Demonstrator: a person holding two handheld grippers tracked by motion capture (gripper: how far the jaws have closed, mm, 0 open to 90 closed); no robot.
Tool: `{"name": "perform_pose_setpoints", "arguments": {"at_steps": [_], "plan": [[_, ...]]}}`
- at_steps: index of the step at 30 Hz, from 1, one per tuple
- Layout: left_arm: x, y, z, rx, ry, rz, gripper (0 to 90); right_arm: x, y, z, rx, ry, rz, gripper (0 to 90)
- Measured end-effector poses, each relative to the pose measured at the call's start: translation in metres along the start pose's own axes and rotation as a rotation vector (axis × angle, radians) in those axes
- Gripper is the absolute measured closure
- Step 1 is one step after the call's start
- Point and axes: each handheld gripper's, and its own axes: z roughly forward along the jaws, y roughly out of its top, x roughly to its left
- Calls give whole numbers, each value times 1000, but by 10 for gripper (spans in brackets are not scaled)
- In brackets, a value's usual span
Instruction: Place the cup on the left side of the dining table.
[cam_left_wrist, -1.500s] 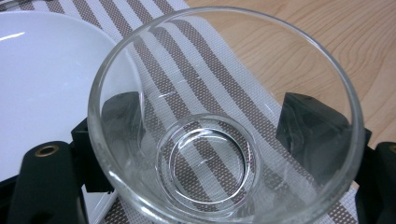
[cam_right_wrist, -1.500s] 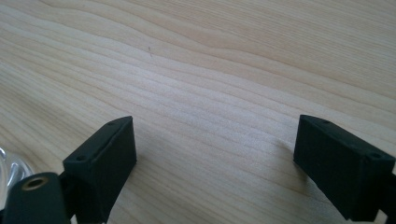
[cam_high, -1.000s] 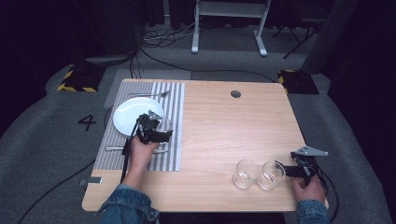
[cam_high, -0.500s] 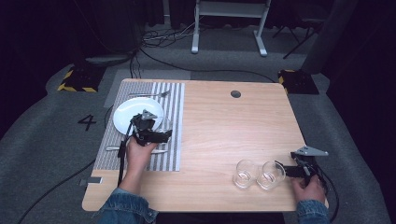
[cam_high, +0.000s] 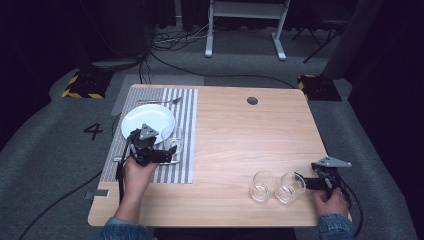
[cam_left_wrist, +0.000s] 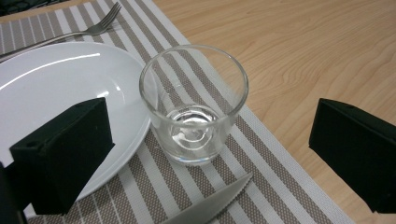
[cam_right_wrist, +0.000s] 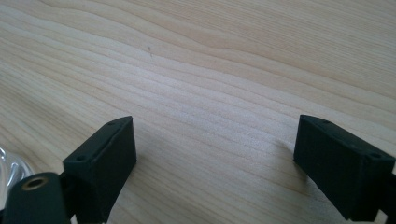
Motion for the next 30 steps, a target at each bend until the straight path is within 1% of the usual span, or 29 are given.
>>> {"name": "perform_pose_setpoints", "arguments": {"at_steps": [2, 3, 4, 6, 8, 10, 15, 16, 20, 24, 27, 28, 30], "plan": [[-2, -4, -10, 1, 0, 4, 0, 0, 0, 0, 1, 0, -1, 133], [-2, -4, -10, 1, 0, 4, 0, 0, 0, 0, 1, 0, -1, 133], [-3, -6, -15, 5, -5, 8, 0, 0, 0, 0, 1, 0, -1, 133], [-5, -10, -22, 4, -17, -1, 0, 0, 0, 0, 0, 0, 0, 133], [-6, -12, -27, 1, -18, 0, 0, 0, 0, 0, 1, 0, -1, 134], [-8, -15, -33, -6, -9, 1, 0, 0, 0, 0, 0, 0, 0, 133], [-9, -19, -39, -2, -4, 6, 0, 0, 0, 0, 0, 0, 0, 133], [-10, -22, -41, 20, -9, 18, 0, 0, 0, 0, 0, 0, 0, 133], [-9, -27, -46, 37, -11, 18, 0, 0, 0, 0, 0, 0, 1, 133], [-6, -33, -53, 45, -12, 1, 0, 0, 0, 0, 0, 0, 1, 133], [-6, -37, -57, 56, -6, 6, 0, 0, 0, 0, 0, 0, 1, 133], [-6, -40, -59, 68, -14, 11, 0, 0, 0, 0, 0, 0, 1, 133], [-7, -42, -61, 69, -19, 6, 0, 0, 0, 0, 0, 0, 1, 133]]}}
